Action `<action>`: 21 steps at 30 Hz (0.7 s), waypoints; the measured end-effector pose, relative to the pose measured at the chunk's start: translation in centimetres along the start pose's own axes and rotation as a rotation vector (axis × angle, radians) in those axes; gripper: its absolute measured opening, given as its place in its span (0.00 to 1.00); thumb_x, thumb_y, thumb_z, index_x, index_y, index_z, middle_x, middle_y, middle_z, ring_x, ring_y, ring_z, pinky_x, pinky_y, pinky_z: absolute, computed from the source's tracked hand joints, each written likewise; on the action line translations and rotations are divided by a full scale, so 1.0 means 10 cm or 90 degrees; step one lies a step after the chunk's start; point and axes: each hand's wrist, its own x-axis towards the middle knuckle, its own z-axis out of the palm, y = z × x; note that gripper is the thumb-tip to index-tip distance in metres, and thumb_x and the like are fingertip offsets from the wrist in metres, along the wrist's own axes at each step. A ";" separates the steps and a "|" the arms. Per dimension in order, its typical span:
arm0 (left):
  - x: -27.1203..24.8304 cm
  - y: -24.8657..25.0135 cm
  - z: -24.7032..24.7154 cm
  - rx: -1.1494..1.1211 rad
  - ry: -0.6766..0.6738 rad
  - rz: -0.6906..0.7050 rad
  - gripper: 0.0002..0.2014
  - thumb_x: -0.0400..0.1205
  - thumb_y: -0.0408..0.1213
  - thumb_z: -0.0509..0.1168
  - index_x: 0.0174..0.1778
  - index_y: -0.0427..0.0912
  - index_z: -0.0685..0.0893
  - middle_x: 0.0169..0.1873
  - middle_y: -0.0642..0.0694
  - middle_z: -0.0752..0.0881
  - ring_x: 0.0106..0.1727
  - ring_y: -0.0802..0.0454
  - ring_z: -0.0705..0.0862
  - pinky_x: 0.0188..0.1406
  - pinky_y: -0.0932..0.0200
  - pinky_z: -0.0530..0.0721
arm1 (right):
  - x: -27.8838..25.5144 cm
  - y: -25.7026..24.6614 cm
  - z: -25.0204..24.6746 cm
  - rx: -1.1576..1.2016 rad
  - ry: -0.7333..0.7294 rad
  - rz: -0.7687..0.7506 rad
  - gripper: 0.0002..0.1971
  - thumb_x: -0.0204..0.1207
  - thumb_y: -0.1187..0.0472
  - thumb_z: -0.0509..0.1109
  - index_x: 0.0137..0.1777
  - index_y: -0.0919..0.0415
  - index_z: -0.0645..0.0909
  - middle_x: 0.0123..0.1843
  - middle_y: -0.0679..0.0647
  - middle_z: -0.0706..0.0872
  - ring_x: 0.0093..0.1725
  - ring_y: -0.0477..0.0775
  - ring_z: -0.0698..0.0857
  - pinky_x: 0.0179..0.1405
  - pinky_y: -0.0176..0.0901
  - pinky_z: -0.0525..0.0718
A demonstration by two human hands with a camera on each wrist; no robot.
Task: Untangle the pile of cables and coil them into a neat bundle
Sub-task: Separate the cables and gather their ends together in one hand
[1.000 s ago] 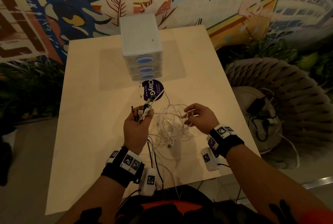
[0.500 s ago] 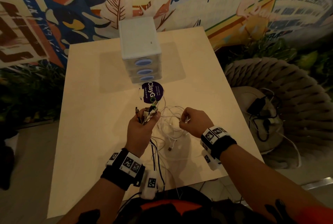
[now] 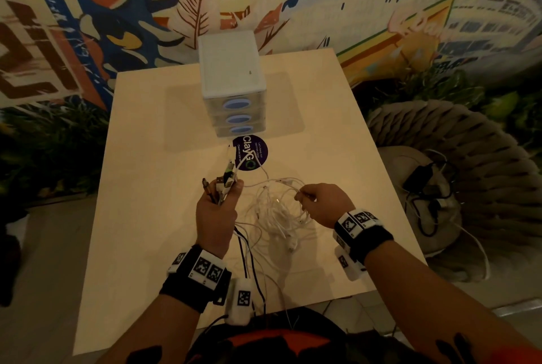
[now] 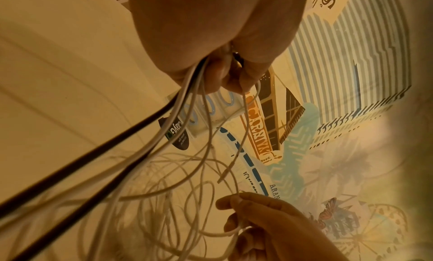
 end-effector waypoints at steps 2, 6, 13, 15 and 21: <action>0.00 0.00 0.00 -0.036 -0.023 -0.011 0.13 0.83 0.33 0.73 0.35 0.52 0.85 0.26 0.55 0.70 0.25 0.55 0.58 0.20 0.60 0.61 | 0.01 0.02 0.00 -0.004 -0.020 0.017 0.12 0.85 0.50 0.64 0.54 0.46 0.90 0.45 0.47 0.92 0.46 0.53 0.88 0.49 0.47 0.86; 0.01 -0.01 -0.03 -0.074 -0.040 -0.020 0.09 0.83 0.32 0.73 0.41 0.48 0.83 0.27 0.53 0.64 0.24 0.55 0.56 0.20 0.61 0.59 | 0.00 0.08 -0.01 0.066 -0.017 0.054 0.12 0.84 0.54 0.63 0.47 0.48 0.89 0.41 0.46 0.91 0.37 0.48 0.90 0.44 0.45 0.88; 0.04 0.02 -0.09 -0.121 -0.068 -0.051 0.04 0.76 0.37 0.73 0.45 0.46 0.87 0.36 0.46 0.69 0.20 0.59 0.58 0.19 0.63 0.61 | 0.03 0.16 0.01 0.024 -0.012 0.055 0.12 0.85 0.49 0.65 0.52 0.50 0.90 0.52 0.50 0.87 0.52 0.55 0.86 0.53 0.48 0.83; 0.04 0.03 -0.09 -0.127 -0.085 -0.067 0.04 0.76 0.36 0.73 0.45 0.45 0.87 0.36 0.46 0.69 0.20 0.59 0.58 0.18 0.63 0.62 | 0.06 0.19 0.05 -0.012 0.006 0.052 0.13 0.84 0.46 0.67 0.54 0.52 0.89 0.52 0.51 0.82 0.53 0.58 0.85 0.51 0.46 0.78; 0.00 0.11 -0.10 -0.167 -0.146 -0.111 0.12 0.85 0.24 0.64 0.46 0.42 0.90 0.33 0.45 0.80 0.18 0.60 0.59 0.17 0.64 0.60 | 0.05 0.22 0.03 0.031 0.066 0.048 0.24 0.74 0.47 0.76 0.70 0.47 0.77 0.65 0.54 0.76 0.57 0.58 0.85 0.58 0.54 0.86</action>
